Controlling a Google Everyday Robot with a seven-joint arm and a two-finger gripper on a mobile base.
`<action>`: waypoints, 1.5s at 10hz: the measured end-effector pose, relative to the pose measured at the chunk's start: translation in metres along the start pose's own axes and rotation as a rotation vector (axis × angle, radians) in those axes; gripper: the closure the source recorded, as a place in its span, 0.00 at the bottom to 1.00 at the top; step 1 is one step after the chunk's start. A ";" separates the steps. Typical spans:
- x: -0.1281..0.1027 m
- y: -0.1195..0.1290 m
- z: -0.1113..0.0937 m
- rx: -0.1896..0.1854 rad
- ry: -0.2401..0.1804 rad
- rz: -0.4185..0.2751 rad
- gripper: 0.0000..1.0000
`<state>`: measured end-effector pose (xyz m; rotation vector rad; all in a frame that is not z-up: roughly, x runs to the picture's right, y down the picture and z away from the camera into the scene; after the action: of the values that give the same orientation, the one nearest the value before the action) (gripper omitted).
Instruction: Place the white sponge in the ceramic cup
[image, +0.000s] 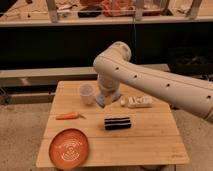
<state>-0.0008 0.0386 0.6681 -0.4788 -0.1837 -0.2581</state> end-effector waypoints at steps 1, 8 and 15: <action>0.000 -0.003 -0.001 0.002 0.002 0.000 0.98; -0.008 -0.035 -0.003 0.035 0.008 -0.031 0.98; -0.021 -0.060 0.005 0.066 0.012 -0.088 0.98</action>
<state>-0.0382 -0.0056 0.6937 -0.4039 -0.2014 -0.3400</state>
